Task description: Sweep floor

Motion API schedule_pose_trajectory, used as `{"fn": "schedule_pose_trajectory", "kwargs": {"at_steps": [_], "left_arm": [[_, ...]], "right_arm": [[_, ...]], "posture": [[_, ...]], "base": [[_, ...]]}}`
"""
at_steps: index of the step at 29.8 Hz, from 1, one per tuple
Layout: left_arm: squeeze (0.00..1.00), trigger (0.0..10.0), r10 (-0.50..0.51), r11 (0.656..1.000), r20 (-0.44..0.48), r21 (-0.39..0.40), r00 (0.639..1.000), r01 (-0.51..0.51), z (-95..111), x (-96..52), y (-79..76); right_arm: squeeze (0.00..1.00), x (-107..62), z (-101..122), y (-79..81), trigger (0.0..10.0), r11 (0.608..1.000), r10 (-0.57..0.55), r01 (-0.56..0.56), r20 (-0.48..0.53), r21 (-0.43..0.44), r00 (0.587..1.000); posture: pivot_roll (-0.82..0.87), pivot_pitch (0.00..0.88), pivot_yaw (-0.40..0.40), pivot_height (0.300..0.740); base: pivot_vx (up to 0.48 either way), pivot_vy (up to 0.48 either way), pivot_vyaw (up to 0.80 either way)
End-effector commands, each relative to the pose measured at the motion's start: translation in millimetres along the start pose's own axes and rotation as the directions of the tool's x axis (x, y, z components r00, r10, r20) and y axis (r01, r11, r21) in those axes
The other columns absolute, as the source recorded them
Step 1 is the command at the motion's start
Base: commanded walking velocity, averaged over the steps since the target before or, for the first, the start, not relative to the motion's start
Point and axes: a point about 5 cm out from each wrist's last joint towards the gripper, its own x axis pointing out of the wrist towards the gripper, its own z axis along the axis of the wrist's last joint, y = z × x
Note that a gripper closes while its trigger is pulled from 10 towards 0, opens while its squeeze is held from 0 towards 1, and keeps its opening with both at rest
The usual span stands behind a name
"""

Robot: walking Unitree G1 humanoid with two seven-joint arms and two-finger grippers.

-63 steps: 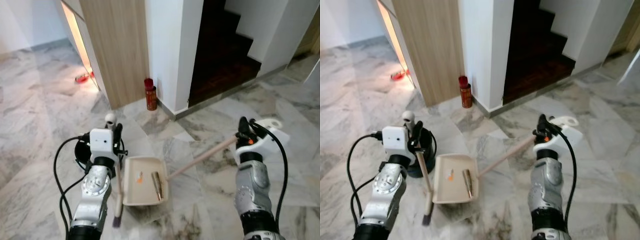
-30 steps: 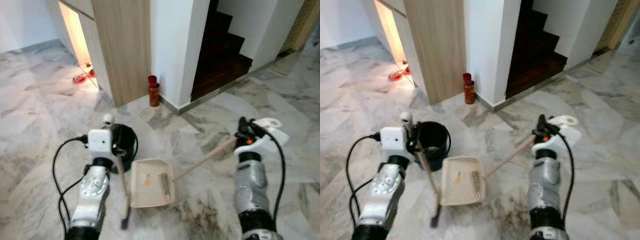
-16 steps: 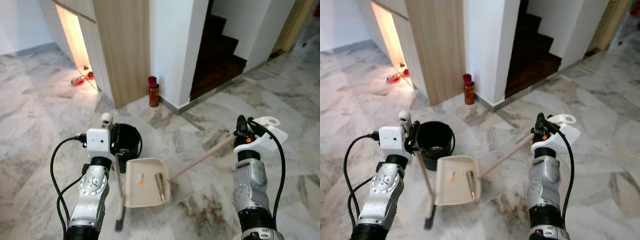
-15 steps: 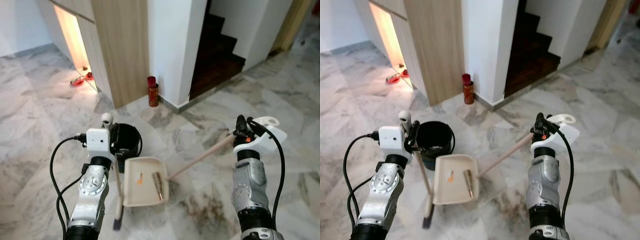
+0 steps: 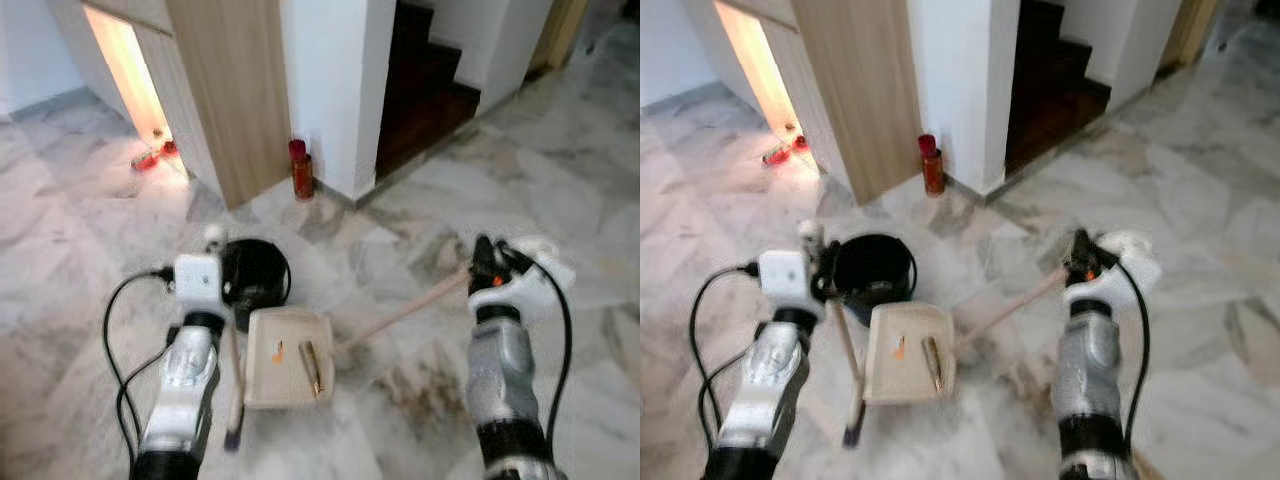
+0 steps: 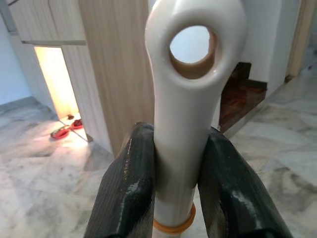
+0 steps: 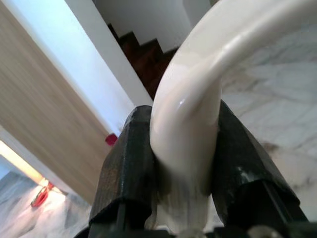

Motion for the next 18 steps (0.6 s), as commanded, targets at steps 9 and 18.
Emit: {"fn": "schedule_pose_trajectory", "kwargs": {"at_steps": [9,18], "left_arm": [[0.00,10.0,-0.009,1.000,0.053,-0.011,0.999,0.009,10.9,6.3,1.7],[0.00,10.0,-0.010,1.000,0.059,-0.009,0.998,0.010,11.4,6.8,2.0]], "right_arm": [[0.00,5.4,4.0,18.9,10.0,0.997,0.049,-0.051,0.031,0.058,0.998],[0.00,5.4,2.6,20.7,10.0,0.997,0.056,-0.058,0.027,0.060,0.998]], "posture": [[0.03,0.000,0.025,0.740],[0.04,0.000,0.023,0.740]], "base": [[0.000,0.271,0.00],[0.000,0.273,0.00]]}}
